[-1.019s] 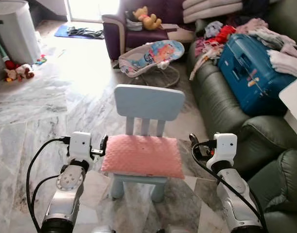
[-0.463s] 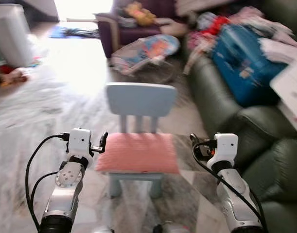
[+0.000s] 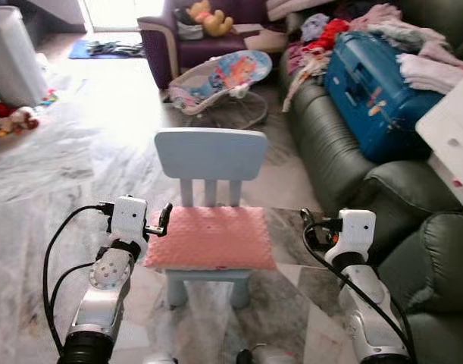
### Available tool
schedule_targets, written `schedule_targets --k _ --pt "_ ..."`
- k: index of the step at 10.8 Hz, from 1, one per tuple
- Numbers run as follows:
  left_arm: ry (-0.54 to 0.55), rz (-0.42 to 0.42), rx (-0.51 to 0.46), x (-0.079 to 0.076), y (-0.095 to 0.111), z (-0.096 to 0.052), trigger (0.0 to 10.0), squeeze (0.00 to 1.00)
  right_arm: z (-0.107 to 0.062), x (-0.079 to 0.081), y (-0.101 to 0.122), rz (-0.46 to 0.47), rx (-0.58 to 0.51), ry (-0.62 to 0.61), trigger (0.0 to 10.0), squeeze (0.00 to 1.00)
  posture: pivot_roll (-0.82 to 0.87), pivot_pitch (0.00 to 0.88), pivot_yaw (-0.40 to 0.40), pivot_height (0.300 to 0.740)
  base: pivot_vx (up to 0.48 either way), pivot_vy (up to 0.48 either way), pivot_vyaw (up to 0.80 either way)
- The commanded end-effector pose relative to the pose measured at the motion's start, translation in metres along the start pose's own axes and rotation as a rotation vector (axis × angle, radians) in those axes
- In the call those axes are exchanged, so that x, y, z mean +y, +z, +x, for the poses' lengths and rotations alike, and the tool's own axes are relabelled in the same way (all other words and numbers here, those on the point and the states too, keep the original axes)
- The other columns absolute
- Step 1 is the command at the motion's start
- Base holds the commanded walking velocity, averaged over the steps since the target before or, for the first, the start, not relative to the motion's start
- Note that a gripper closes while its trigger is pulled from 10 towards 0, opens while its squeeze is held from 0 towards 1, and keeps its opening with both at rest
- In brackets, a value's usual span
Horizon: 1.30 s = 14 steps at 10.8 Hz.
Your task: Move the pillow to the sofa
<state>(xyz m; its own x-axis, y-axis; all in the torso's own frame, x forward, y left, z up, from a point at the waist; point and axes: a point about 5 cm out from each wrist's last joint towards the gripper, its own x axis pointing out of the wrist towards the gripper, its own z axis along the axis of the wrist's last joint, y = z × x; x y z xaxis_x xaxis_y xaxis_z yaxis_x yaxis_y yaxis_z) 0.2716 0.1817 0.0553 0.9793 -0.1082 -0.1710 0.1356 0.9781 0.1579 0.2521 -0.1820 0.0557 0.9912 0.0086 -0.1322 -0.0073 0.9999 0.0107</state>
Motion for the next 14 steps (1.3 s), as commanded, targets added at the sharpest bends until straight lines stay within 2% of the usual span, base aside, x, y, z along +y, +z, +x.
schedule_targets --k 1,5,14 --pt "-0.003 0.024 -0.005 0.0017 0.0018 -0.0002 10.0 0.00 0.0000 0.0000 -0.0021 0.011 0.002 -0.014 10.0 0.00 -0.03 0.000 0.010 0.740 0.000 0.000 0.00" --pt "-0.003 0.042 -0.006 0.0073 0.0037 -0.0007 10.0 0.00 0.0005 0.0025 -0.0049 0.023 0.005 -0.020 10.0 0.00 -0.02 0.000 0.015 0.740 0.000 0.000 0.00" --pt "-0.001 0.017 -0.010 0.0026 0.0035 -0.0012 10.0 0.00 0.0055 0.0022 -0.0032 0.006 0.003 0.001 10.0 0.00 -0.02 0.000 -0.002 0.740 0.374 0.000 0.00"
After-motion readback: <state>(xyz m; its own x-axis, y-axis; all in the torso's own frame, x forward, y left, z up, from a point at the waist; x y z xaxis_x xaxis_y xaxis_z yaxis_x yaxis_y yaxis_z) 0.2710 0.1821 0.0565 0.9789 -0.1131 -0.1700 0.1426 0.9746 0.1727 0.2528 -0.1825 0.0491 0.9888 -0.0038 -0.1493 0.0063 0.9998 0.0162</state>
